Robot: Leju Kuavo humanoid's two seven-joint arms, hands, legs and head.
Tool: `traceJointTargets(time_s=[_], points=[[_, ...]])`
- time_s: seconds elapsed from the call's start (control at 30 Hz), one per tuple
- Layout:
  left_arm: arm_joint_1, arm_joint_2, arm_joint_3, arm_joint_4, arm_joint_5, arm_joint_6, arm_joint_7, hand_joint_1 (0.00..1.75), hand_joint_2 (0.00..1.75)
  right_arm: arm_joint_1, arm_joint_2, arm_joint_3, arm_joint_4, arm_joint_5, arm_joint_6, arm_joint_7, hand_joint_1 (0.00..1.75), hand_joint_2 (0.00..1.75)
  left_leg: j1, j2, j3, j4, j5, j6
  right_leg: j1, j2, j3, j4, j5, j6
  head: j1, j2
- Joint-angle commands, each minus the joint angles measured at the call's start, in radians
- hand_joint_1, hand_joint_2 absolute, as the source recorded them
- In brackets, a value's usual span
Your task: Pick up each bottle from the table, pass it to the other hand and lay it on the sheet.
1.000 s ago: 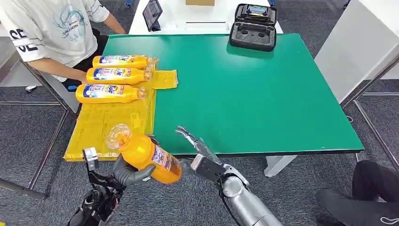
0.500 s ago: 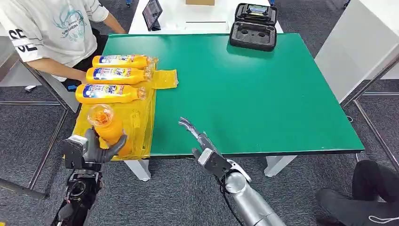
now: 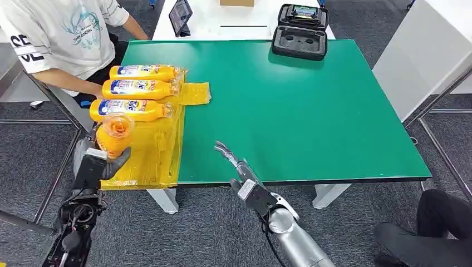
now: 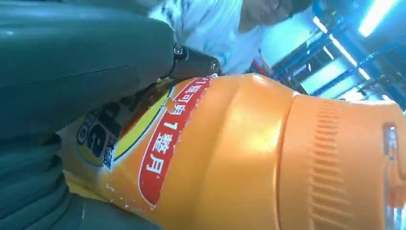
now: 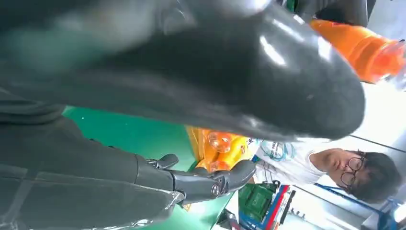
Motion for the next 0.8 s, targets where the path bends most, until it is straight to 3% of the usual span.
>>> traceJointTargets(time_s=[0.03, 0.17, 0.47, 0.8], points=[[-0.127, 0.102, -0.110, 0.071, -0.349, -0.019, 0.151, 1.75, 1.75, 0.001, 0.007, -0.013, 0.043, -0.036, 0.036, 0.017, 0.00, 0.00, 0.001, -0.002, 0.001, 0.000, 0.000, -0.002, 0.001, -0.002, 0.002, 0.000, -0.001, -0.001, 0.000, 0.000], [-0.183, 0.107, -0.198, 0.129, -0.402, -0.153, 0.150, 1.75, 1.75, -0.002, 0.013, -0.013, 0.055, -0.020, 0.032, 0.019, 0.00, 0.00, 0.003, -0.002, 0.004, -0.001, 0.000, -0.002, 0.003, -0.003, 0.005, -0.001, -0.001, -0.002, 0.000, 0.000], [-0.282, 0.099, -0.300, 0.243, -0.451, -0.239, 0.185, 1.75, 1.75, 0.036, 0.011, -0.011, 0.019, 0.018, 0.039, 0.041, 0.00, 0.00, 0.001, -0.003, 0.002, 0.000, 0.000, -0.002, 0.001, -0.003, 0.003, 0.000, -0.001, -0.001, 0.000, 0.000], [-0.323, 0.079, -0.329, 0.284, -0.466, -0.279, 0.200, 1.75, 1.75, 0.049, 0.017, -0.015, 0.017, 0.028, 0.041, 0.052, 0.00, 0.00, 0.001, -0.001, 0.001, 0.000, 0.000, -0.002, 0.001, -0.002, 0.002, 0.000, -0.001, -0.001, 0.000, 0.000]])
